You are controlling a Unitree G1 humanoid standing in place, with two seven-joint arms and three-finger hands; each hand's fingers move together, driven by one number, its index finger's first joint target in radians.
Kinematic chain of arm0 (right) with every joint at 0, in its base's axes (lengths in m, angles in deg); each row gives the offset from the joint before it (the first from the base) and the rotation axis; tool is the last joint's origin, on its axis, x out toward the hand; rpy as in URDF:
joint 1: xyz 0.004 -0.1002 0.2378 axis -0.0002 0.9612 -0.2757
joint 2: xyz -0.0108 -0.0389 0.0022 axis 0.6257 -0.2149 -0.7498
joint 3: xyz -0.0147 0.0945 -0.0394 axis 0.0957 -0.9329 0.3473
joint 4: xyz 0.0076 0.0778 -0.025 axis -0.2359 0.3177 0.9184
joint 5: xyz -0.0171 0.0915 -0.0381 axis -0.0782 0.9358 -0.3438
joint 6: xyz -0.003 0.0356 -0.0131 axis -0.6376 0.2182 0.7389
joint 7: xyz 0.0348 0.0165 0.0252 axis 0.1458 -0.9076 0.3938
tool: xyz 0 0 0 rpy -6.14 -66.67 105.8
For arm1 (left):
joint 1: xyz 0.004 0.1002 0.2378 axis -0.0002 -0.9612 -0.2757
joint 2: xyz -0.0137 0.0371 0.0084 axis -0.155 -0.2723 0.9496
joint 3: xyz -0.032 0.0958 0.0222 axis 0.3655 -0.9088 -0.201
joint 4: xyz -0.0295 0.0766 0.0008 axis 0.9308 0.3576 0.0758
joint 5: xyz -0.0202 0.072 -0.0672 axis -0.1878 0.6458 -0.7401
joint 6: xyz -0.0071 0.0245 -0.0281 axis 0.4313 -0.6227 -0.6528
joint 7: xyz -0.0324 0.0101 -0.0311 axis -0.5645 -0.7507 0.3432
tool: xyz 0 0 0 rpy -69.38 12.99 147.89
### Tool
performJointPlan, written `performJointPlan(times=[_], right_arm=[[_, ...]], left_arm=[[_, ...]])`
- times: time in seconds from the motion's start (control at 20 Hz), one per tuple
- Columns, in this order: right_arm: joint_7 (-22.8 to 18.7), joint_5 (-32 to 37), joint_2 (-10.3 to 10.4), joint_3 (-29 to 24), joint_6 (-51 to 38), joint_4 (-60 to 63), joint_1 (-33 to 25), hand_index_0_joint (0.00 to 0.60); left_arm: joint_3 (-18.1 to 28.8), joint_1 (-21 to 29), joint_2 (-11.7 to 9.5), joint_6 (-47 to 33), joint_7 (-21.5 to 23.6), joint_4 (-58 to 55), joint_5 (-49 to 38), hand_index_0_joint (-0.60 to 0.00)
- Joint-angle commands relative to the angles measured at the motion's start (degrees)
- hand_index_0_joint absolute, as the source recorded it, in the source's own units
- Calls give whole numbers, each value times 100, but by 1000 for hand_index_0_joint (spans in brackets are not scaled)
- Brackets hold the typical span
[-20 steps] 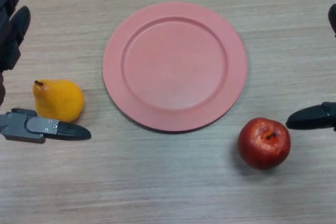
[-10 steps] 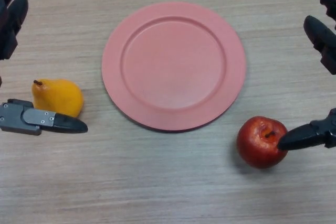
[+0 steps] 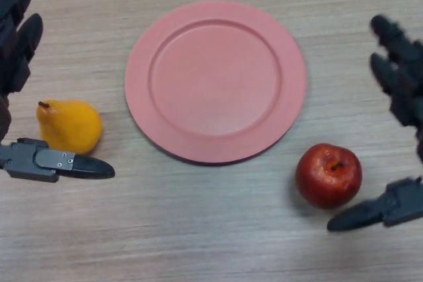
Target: Pick up the red apple and place it on the plate
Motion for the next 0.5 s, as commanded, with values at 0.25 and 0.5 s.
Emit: performJointPlan(times=[0.25, 0.5], right_arm=[[-634, -1668, -31, 239, -3176, 1851, -135, 0], [-1336, -2345, -5, 465, -3545, 2918, -427, 0]], left_arm=[[348, 72, -139, -947, 319, -139, -214, 0], [428, 139, -230, -1012, 459, -161, -290, 0]])
